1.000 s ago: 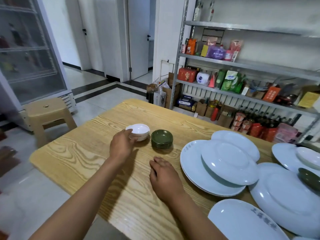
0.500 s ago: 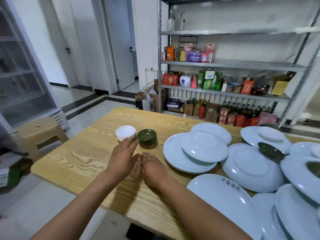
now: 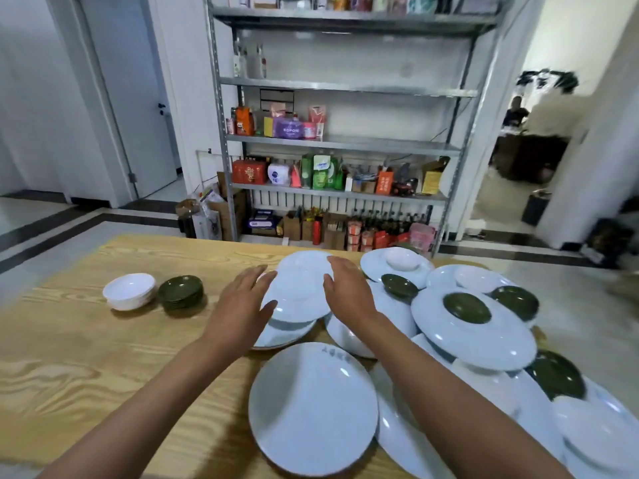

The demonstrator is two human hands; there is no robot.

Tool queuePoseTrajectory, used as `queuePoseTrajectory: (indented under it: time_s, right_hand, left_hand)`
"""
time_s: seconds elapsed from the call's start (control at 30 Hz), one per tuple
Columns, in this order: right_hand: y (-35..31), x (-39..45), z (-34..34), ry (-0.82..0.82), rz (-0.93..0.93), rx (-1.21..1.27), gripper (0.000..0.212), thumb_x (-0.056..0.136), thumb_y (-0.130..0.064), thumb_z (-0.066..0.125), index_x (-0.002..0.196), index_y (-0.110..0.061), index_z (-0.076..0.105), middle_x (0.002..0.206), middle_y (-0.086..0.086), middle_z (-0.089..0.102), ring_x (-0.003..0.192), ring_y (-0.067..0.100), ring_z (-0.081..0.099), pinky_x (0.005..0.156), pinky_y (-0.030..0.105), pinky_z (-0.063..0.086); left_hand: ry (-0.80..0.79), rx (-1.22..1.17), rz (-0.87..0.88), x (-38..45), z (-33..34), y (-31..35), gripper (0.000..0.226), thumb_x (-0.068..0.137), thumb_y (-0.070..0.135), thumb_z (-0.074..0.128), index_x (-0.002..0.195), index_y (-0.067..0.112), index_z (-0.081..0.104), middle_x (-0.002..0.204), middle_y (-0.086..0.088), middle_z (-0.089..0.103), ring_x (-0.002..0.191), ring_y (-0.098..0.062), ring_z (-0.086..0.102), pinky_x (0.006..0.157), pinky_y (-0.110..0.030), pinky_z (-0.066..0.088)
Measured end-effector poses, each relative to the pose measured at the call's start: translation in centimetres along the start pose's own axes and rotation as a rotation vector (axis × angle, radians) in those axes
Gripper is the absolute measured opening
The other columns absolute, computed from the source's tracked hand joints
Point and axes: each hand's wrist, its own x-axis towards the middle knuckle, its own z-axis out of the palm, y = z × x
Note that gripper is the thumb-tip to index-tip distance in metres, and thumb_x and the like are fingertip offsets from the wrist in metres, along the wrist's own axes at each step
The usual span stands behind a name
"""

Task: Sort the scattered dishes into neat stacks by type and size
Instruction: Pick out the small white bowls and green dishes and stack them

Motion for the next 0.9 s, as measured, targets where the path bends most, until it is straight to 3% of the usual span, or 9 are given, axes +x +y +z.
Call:
queuePoseTrajectory:
  time_s: [0.13, 0.2, 0.27, 0.43, 0.67, 0.8, 0.9]
  right_hand:
    - [6.6, -0.1, -2.4, 0.018, 0.199, -0.116, 0.027, 0.093, -0.011, 0.045, 0.117, -0.009, 0.057, 0.118, 0.011, 0.061, 0.112, 0.029, 0.054, 0.086, 0.036, 0.045]
    - [9.1, -0.4, -2.8, 0.013, 0.25, -0.164, 0.012, 0.088, -0.008, 0.045, 0.087, -0.014, 0.055, 0.096, 0.008, 0.064, 0.096, 0.028, 0.059, 0.069, 0.034, 0.044]
    - [10.5, -0.8, -3.0, -0.001, 0.284, -0.193, 0.015, 0.083, -0.007, 0.045, 0.073, -0.016, 0.049, 0.084, 0.007, 0.062, 0.09, 0.029, 0.059, 0.063, 0.032, 0.039]
    - [12.1, -0.9, -3.2, -0.034, 0.333, -0.19, 0.025, 0.088, -0.009, 0.047, 0.105, -0.012, 0.065, 0.105, 0.01, 0.063, 0.101, 0.03, 0.057, 0.083, 0.034, 0.045]
    - [12.4, -0.4, -2.4, -0.049, 0.269, -0.221, 0.028, 0.089, -0.014, 0.047, 0.107, -0.017, 0.069, 0.105, 0.008, 0.065, 0.097, 0.03, 0.06, 0.081, 0.034, 0.048]
    - [10.1, -0.4, -2.2, -0.02, 0.028, -0.271, 0.029, 0.085, -0.011, 0.05, 0.104, -0.014, 0.071, 0.098, 0.01, 0.07, 0.089, 0.032, 0.062, 0.071, 0.034, 0.048]
    - [6.9, -0.1, -1.6, -0.038, -0.192, -0.269, 0.033, 0.079, -0.005, 0.054, 0.104, -0.014, 0.072, 0.099, 0.011, 0.071, 0.094, 0.032, 0.061, 0.073, 0.037, 0.051]
  left_hand:
    - [-0.01, -0.1, 0.106, 1.3, 2.5, 4.8, 0.051, 0.089, 0.022, 0.063, 0.138, 0.014, 0.047, 0.148, -0.008, 0.04, 0.135, -0.028, 0.037, 0.108, -0.039, 0.033]
    - [-0.03, -0.154, 0.114, 1.9, 4.0, 6.7, 0.052, 0.09, 0.022, 0.061, 0.139, 0.015, 0.045, 0.149, -0.007, 0.038, 0.137, -0.027, 0.034, 0.111, -0.039, 0.03]
    - [-0.036, -0.205, 0.113, 2.1, 5.3, 8.3, 0.053, 0.089, 0.02, 0.062, 0.139, 0.015, 0.045, 0.148, -0.008, 0.038, 0.138, -0.027, 0.033, 0.111, -0.04, 0.03]
    - [-0.061, -0.199, 0.158, 1.8, 8.0, 10.4, 0.055, 0.086, 0.02, 0.066, 0.137, 0.013, 0.048, 0.145, -0.009, 0.043, 0.133, -0.03, 0.041, 0.106, -0.041, 0.036]
    - [-0.076, -0.204, 0.122, 2.2, 8.5, 9.9, 0.054, 0.09, 0.024, 0.061, 0.14, 0.016, 0.043, 0.149, -0.006, 0.038, 0.137, -0.025, 0.033, 0.11, -0.037, 0.03]
    - [-0.072, -0.244, 0.086, 2.3, 8.0, 9.0, 0.052, 0.093, 0.021, 0.056, 0.142, 0.018, 0.041, 0.151, -0.003, 0.034, 0.139, -0.022, 0.03, 0.11, -0.035, 0.029]
    - [-0.041, -0.253, 0.034, 1.9, 7.2, 7.8, 0.051, 0.096, 0.022, 0.051, 0.145, 0.019, 0.035, 0.152, -0.003, 0.03, 0.14, -0.019, 0.027, 0.109, -0.031, 0.03]
